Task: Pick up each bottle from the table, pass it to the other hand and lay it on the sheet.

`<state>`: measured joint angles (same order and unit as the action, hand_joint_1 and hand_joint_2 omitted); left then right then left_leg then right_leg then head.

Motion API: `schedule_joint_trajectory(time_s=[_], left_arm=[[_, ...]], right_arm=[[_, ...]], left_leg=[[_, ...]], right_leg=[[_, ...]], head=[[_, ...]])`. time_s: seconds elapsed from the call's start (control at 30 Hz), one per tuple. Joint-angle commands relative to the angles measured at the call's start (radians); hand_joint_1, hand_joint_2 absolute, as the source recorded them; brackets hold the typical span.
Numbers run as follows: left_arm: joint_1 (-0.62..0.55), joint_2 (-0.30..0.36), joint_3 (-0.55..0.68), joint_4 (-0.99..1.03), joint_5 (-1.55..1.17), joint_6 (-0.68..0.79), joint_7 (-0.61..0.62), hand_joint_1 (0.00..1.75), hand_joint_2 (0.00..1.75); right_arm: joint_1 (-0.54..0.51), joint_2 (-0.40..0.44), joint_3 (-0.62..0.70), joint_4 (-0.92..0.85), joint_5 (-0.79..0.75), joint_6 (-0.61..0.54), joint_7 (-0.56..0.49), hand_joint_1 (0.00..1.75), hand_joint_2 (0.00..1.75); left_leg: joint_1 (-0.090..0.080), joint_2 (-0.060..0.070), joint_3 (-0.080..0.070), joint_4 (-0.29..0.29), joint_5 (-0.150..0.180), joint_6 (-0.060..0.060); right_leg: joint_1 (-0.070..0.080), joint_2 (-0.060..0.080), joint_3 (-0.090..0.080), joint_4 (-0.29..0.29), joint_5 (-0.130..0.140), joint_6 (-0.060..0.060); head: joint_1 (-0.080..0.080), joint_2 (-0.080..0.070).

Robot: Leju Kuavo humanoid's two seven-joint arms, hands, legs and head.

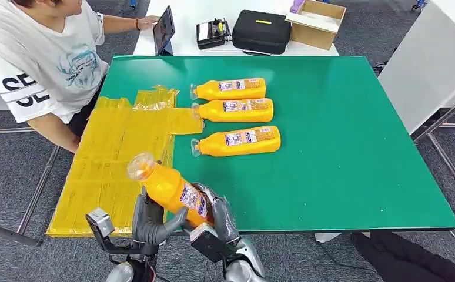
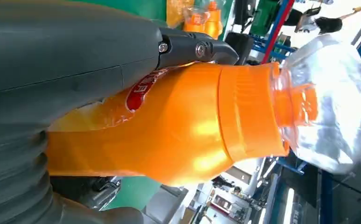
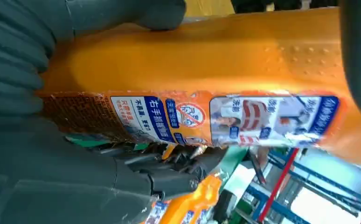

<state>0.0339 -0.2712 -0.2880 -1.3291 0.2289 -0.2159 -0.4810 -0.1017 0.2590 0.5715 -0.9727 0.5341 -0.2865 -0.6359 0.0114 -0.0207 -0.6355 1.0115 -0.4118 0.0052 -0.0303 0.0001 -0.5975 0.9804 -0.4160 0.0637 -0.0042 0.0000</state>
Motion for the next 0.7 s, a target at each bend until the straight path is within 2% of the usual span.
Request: schedule_joint_trajectory(time_s=[0.03, 0.07, 0.2, 0.27, 0.33, 0.37, 0.4, 0.53, 0.7], left_arm=[[-0.023, 0.038, -0.042, 0.068, -0.009, -0.012, 0.01, 0.0, 1.75], [-0.023, 0.038, -0.042, 0.068, -0.009, -0.012, 0.01, 0.0, 1.75], [-0.023, 0.038, -0.042, 0.068, -0.009, -0.012, 0.01, 0.0, 1.75], [-0.023, 0.038, -0.042, 0.068, -0.009, -0.012, 0.01, 0.0, 1.75], [-0.023, 0.038, -0.042, 0.068, -0.009, -0.012, 0.01, 0.0, 1.75], [-0.023, 0.038, -0.042, 0.068, -0.009, -0.012, 0.01, 0.0, 1.75], [-0.023, 0.04, -0.044, 0.076, -0.014, -0.014, 0.012, 0.0, 1.75], [-0.04, 0.037, -0.035, 0.117, -0.025, -0.008, 0.013, 0.0, 1.75], [-0.054, 0.029, -0.018, 0.146, -0.032, -0.006, 0.012, 0.0, 1.75]], right_arm=[[-0.06, 0.005, 0.066, 0.116, 0.022, 0.01, 0.015, 1.75, 1.75], [-0.06, 0.005, 0.066, 0.116, 0.022, 0.01, 0.015, 1.75, 1.75], [-0.06, 0.005, 0.066, 0.116, 0.022, 0.01, 0.015, 1.75, 1.75], [-0.06, 0.005, 0.066, 0.116, 0.022, 0.01, 0.015, 1.75, 1.75], [-0.06, 0.005, 0.066, 0.116, 0.022, 0.01, 0.015, 1.75, 1.75], [-0.06, 0.005, 0.066, 0.116, 0.022, 0.01, 0.015, 1.75, 1.75], [-0.057, 0.004, 0.08, 0.122, 0.031, 0.019, 0.012, 1.75, 1.75], [-0.066, 0.012, 0.132, 0.155, 0.063, 0.033, 0.008, 1.75, 1.75], [-0.08, 0.011, 0.165, 0.191, 0.076, 0.046, 0.014, 1.75, 1.75]], left_leg=[[0.001, 0.004, 0.009, -0.001, -0.004, 0.0], [0.0, 0.002, 0.005, -0.001, -0.002, 0.0], [0.0, 0.002, 0.003, -0.001, -0.001, 0.0], [0.002, 0.004, 0.009, -0.001, -0.003, 0.0], [0.0, 0.002, 0.002, -0.001, 0.0, 0.0], [0.001, 0.004, 0.008, -0.001, -0.003, 0.0], [0.0, 0.001, 0.003, -0.001, -0.001, 0.0], [0.001, 0.003, 0.007, -0.001, -0.002, 0.0], [0.0, 0.002, 0.003, -0.001, -0.001, 0.0]], right_leg=[[0.002, 0.002, 0.009, -0.002, -0.002, -0.005], [0.001, 0.001, 0.005, -0.001, -0.001, -0.003], [0.0, 0.001, 0.002, -0.001, 0.0, -0.002], [0.002, 0.001, 0.009, -0.002, -0.002, -0.005], [0.0, 0.001, 0.002, -0.001, 0.0, -0.002], [0.002, 0.002, 0.008, -0.002, -0.002, -0.005], [0.0, 0.0, 0.003, -0.001, -0.001, -0.002], [0.001, 0.001, 0.006, -0.002, -0.001, -0.004], [0.0, 0.001, 0.003, -0.001, 0.0, -0.002]], head=[[0.0, 0.0], [0.0, 0.0], [0.0, 0.0], [0.0, 0.0], [0.0, 0.0], [0.0, 0.0], [0.0, 0.0], [0.0, 0.0], [0.0, 0.0]])
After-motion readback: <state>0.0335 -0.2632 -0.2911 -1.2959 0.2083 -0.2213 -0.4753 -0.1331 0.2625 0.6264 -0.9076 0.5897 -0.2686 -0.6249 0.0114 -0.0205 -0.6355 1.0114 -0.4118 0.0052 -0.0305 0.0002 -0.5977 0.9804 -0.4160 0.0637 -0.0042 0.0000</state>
